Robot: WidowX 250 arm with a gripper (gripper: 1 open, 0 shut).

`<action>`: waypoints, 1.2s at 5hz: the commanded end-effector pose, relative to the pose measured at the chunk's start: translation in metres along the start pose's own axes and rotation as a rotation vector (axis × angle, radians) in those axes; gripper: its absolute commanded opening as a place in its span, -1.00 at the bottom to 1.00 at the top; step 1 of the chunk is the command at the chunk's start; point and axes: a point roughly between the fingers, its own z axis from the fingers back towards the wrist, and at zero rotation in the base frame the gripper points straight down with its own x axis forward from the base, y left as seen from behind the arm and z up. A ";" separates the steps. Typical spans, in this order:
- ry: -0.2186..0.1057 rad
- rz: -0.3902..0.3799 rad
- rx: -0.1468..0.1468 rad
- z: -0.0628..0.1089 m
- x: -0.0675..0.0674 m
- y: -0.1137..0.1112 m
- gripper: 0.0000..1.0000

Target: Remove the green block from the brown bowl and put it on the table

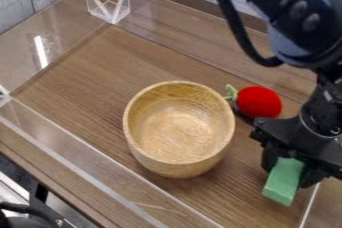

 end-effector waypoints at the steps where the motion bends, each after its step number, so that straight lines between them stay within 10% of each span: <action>1: -0.020 0.054 0.003 0.004 0.010 0.006 -1.00; 2: -0.014 0.035 -0.011 -0.001 0.011 0.006 1.00; 6: -0.057 0.132 -0.100 0.050 0.036 0.013 1.00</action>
